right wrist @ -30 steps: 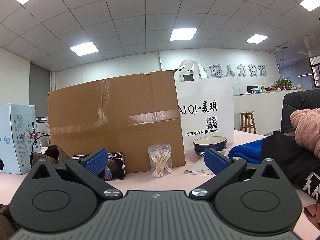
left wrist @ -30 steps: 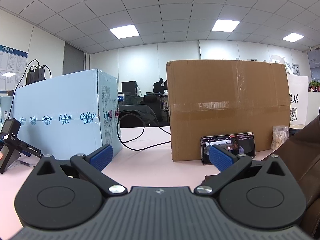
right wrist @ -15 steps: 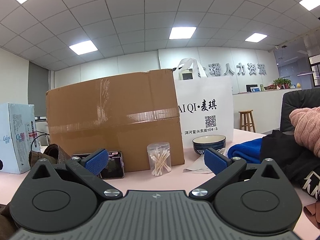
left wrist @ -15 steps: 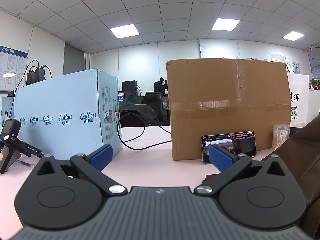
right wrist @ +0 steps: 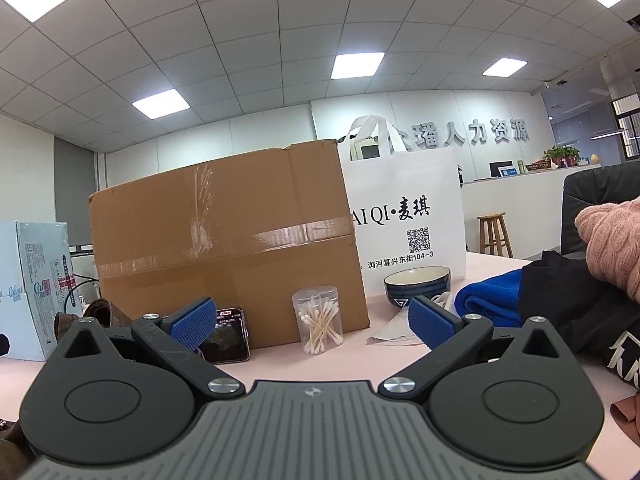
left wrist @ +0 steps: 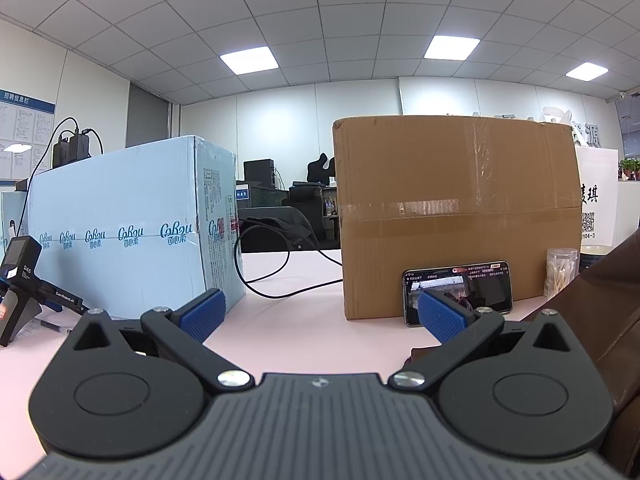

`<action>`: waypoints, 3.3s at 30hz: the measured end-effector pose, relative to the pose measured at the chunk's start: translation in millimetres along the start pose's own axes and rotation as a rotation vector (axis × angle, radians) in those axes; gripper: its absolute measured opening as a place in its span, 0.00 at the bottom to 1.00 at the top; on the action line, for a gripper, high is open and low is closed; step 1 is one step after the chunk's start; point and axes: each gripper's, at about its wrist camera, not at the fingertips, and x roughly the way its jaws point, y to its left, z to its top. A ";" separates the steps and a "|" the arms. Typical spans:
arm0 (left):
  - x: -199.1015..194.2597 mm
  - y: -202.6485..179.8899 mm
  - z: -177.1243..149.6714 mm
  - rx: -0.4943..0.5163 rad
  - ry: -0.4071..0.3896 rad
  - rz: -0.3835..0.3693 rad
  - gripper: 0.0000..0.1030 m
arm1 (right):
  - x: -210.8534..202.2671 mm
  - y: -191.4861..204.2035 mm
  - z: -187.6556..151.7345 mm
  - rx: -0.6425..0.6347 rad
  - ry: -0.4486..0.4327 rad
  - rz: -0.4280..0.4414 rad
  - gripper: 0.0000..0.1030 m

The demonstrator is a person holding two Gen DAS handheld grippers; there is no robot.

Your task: Fold clothes

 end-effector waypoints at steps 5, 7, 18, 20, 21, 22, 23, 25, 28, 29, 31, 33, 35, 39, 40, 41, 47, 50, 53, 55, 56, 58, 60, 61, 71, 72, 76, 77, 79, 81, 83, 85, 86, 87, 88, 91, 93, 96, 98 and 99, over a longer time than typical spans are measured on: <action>0.6 -0.2 0.1 0.001 0.000 0.000 1.00 | 0.7 1.5 -0.4 -0.002 0.001 -0.006 1.00; 0.7 -0.4 -0.2 0.001 0.000 0.000 1.00 | 1.9 3.8 -0.7 -0.004 0.002 -0.007 1.00; 0.0 -0.3 -0.1 0.003 0.000 0.000 1.00 | 2.1 6.7 -1.3 -0.003 0.008 -0.005 1.00; -0.1 -0.4 -0.2 0.003 0.000 0.000 1.00 | 2.3 8.8 -1.7 -0.003 0.008 -0.005 1.00; 0.0 -0.4 -0.3 0.003 0.000 0.000 1.00 | 2.3 9.8 -1.9 -0.003 0.008 -0.005 1.00; 0.1 -0.5 -0.3 0.003 0.001 0.000 1.00 | 1.7 8.5 -1.5 -0.003 0.008 -0.004 1.00; 0.0 -0.5 -0.4 0.003 0.001 0.000 1.00 | 0.5 5.7 -0.7 -0.002 0.008 -0.004 1.00; -0.5 -0.6 -0.3 0.003 0.001 0.000 1.00 | -0.6 5.5 -0.4 -0.002 0.009 -0.003 1.00; -1.5 -0.3 -0.5 0.002 0.000 0.000 1.00 | -1.5 4.9 0.1 -0.002 0.010 -0.003 1.00; -1.7 -0.3 -0.5 0.002 0.000 0.000 1.00 | -1.3 3.4 0.6 -0.001 0.011 -0.003 1.00; -1.7 -0.2 -0.6 0.002 0.000 0.000 1.00 | -2.1 3.9 0.7 -0.001 0.012 -0.002 1.00; -1.5 -0.2 -0.7 0.003 0.000 0.000 1.00 | -3.3 4.6 0.8 -0.002 0.013 -0.002 1.00; -1.7 -0.1 -0.8 0.003 0.000 -0.001 1.00 | -0.9 2.7 1.1 -0.001 0.014 -0.002 1.00; -2.0 0.6 -0.9 0.003 0.000 0.000 1.00 | -1.8 2.5 1.5 -0.001 0.016 -0.001 1.00; -2.5 1.0 -1.0 0.003 0.000 0.000 1.00 | -2.4 2.6 1.6 -0.001 0.016 -0.001 1.00; -2.2 0.7 -1.0 0.003 0.000 -0.001 1.00 | -3.0 2.7 1.8 -0.001 0.017 0.000 1.00; -2.0 0.4 -1.1 0.003 0.001 0.000 1.00 | -1.2 1.7 1.8 0.000 0.019 0.001 1.00; -1.7 0.1 -1.0 0.004 0.001 -0.001 1.00 | -1.7 1.1 1.9 0.000 0.020 0.001 1.00; -1.9 0.4 -1.1 0.003 0.001 -0.001 1.00 | -0.2 0.9 1.7 0.001 0.021 0.001 1.00; -1.6 0.3 -1.1 0.004 0.001 -0.001 1.00 | 0.0 0.8 1.7 0.001 0.022 0.001 1.00; -1.7 0.6 -1.1 0.004 0.001 -0.001 1.00 | -0.2 0.8 1.8 0.001 0.022 0.001 1.00; -1.5 0.4 -0.9 0.004 0.001 -0.001 1.00 | 0.0 0.9 1.7 0.001 0.022 0.002 1.00; -1.4 0.2 -0.9 0.004 0.000 -0.001 1.00 | 0.4 1.1 1.7 0.001 0.023 0.002 1.00; -1.3 0.1 -0.9 0.005 0.000 -0.001 1.00 | 0.9 1.2 1.5 0.001 0.024 0.002 1.00; -0.4 0.2 -0.5 0.006 -0.001 -0.001 1.00 | 0.5 0.6 1.4 0.001 0.024 0.002 1.00; -0.6 0.4 -0.5 0.006 -0.001 -0.001 1.00 | 0.4 0.6 1.5 0.001 0.024 0.002 1.00; -0.4 0.1 -0.2 0.006 -0.002 -0.001 1.00 | 1.1 0.8 1.5 0.001 0.025 0.002 1.00; -0.2 -0.2 -0.1 0.007 -0.001 -0.001 1.00 | 1.0 0.9 1.5 0.001 0.025 0.002 1.00; 0.0 -0.4 0.1 0.007 -0.001 -0.001 1.00 | 1.5 0.9 1.5 0.001 0.025 0.002 1.00; 0.2 -0.7 0.1 0.007 -0.001 -0.001 1.00 | 1.2 0.8 1.7 0.001 0.025 0.002 1.00; 0.3 -1.1 0.1 0.007 -0.001 -0.001 1.00 | 1.4 0.9 1.5 0.001 0.024 0.002 1.00; 0.4 -1.1 0.1 0.008 -0.001 -0.001 1.00 | 1.5 0.9 1.5 0.001 0.025 0.002 1.00; 0.5 -0.9 0.1 0.007 -0.001 -0.001 1.00 | 1.3 0.9 1.5 0.001 0.024 0.002 1.00; 0.4 -0.8 0.1 0.007 -0.001 -0.001 1.00 | 1.2 0.8 1.6 0.001 0.024 0.002 1.00; 0.5 -1.0 0.2 0.007 -0.001 -0.001 1.00 | 1.5 0.8 1.5 0.001 0.025 0.002 1.00; 0.7 -0.7 0.2 0.007 -0.001 -0.001 1.00 | 1.6 0.7 1.5 0.001 0.025 0.002 1.00; 0.8 -0.9 0.0 0.007 -0.001 -0.001 1.00 | 1.2 0.7 1.5 0.001 0.025 0.002 1.00; 0.5 -0.5 0.0 0.007 -0.001 -0.001 1.00 | 1.1 0.8 1.4 0.001 0.025 0.002 1.00; 0.6 -0.4 0.1 0.006 -0.002 -0.001 1.00 | 1.3 0.8 1.3 0.001 0.025 0.002 1.00; 0.5 -0.4 0.1 0.006 -0.002 -0.001 1.00 | 1.3 0.8 1.4 0.001 0.025 0.002 1.00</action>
